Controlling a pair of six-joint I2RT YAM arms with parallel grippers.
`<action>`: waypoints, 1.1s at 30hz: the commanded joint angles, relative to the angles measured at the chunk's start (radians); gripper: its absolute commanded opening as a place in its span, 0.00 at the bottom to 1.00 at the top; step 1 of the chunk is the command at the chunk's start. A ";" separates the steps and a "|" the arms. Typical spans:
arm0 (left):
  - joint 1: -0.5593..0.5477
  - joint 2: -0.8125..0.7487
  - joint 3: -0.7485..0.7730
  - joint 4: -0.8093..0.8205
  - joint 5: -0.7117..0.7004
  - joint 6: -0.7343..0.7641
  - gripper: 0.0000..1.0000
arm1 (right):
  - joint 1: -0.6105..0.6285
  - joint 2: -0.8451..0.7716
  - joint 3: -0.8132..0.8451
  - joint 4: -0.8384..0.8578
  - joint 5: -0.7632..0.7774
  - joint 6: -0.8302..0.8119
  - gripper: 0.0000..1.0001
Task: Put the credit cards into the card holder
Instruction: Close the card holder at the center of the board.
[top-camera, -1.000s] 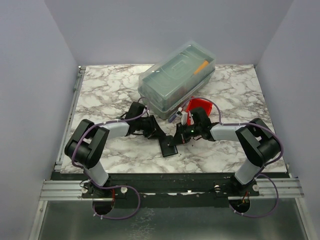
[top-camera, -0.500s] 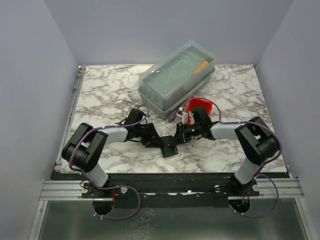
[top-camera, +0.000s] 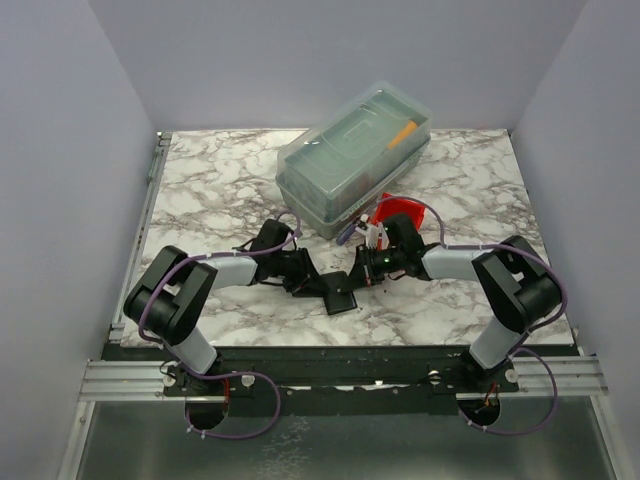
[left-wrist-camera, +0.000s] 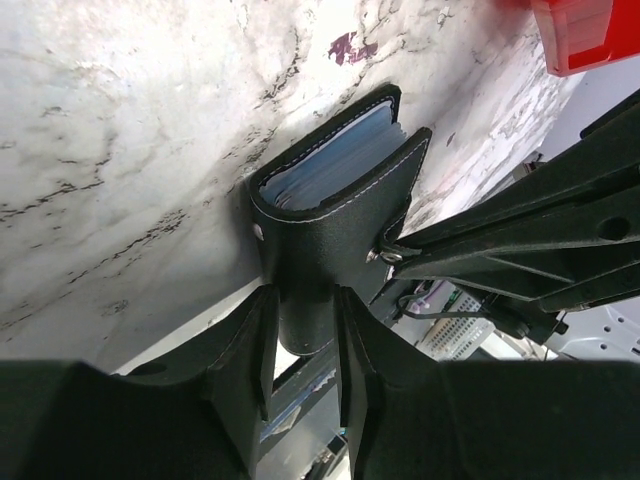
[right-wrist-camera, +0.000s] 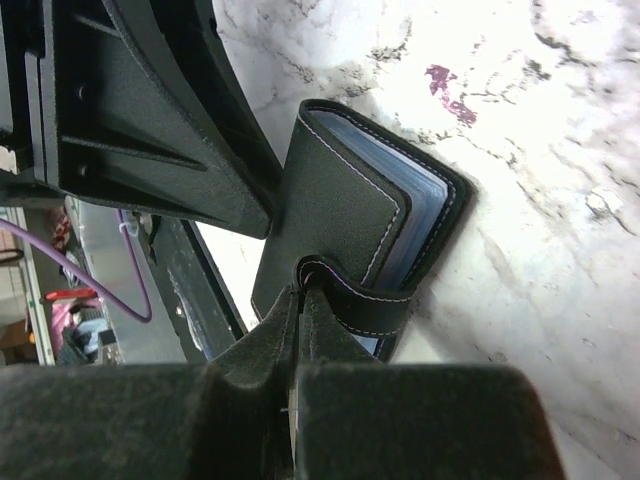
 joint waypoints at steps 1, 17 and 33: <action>-0.014 0.015 -0.016 0.019 -0.017 -0.008 0.33 | -0.022 -0.031 -0.042 -0.062 0.114 0.021 0.00; -0.014 0.018 -0.006 0.029 -0.008 -0.013 0.31 | -0.024 -0.085 0.027 -0.246 0.274 -0.078 0.00; -0.014 0.023 -0.002 0.047 0.015 -0.022 0.35 | -0.018 -0.112 0.028 -0.116 0.111 0.024 0.12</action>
